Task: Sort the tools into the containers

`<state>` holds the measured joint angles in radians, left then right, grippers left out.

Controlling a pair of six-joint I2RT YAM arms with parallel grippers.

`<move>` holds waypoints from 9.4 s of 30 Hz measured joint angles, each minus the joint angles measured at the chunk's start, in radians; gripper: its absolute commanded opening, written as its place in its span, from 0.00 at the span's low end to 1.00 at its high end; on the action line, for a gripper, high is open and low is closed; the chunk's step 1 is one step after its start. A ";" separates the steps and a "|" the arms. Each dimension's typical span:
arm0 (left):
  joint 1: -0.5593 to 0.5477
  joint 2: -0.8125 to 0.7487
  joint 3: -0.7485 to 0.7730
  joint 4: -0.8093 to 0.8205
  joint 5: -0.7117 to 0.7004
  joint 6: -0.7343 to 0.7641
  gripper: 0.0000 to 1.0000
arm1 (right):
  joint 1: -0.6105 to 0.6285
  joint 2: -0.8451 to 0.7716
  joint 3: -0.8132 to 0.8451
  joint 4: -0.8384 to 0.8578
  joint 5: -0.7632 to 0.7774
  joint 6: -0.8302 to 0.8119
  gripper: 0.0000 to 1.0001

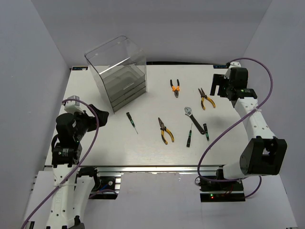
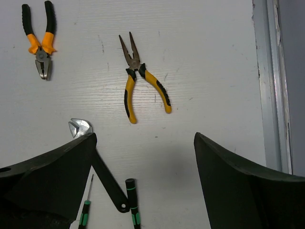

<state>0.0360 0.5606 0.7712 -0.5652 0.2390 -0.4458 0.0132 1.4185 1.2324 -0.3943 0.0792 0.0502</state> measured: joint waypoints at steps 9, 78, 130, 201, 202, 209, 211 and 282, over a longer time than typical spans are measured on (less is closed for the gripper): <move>0.000 0.028 0.000 -0.003 0.027 -0.042 0.98 | 0.000 0.005 0.000 -0.015 -0.301 -0.201 0.89; 0.000 0.131 0.136 0.021 -0.018 -0.449 0.98 | 0.577 0.945 0.635 0.795 -0.557 1.013 0.06; 0.000 0.552 0.139 0.619 0.286 -0.334 0.82 | 0.539 0.598 0.471 0.699 -0.553 1.048 0.00; -0.008 0.597 0.314 0.679 0.333 -0.583 0.15 | 0.257 0.491 0.221 0.060 -0.468 -0.494 0.74; -0.007 0.594 0.312 0.679 0.332 -0.583 0.15 | 0.240 0.470 0.200 0.045 -0.464 -0.523 0.74; -0.008 0.583 0.299 0.679 0.327 -0.583 0.15 | 0.217 0.306 -0.015 0.022 -0.316 -0.605 0.75; -0.008 0.583 0.298 0.679 0.327 -0.583 0.15 | 0.223 0.283 -0.064 0.025 -0.276 -0.594 0.77; -0.009 0.520 0.254 0.656 0.311 -0.594 0.15 | 0.567 0.303 0.137 0.152 -0.423 -0.908 0.00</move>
<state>0.0269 1.0801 1.0252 0.0906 0.5499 -1.0393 0.5804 1.7214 1.3697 -0.2420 -0.3435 -0.8574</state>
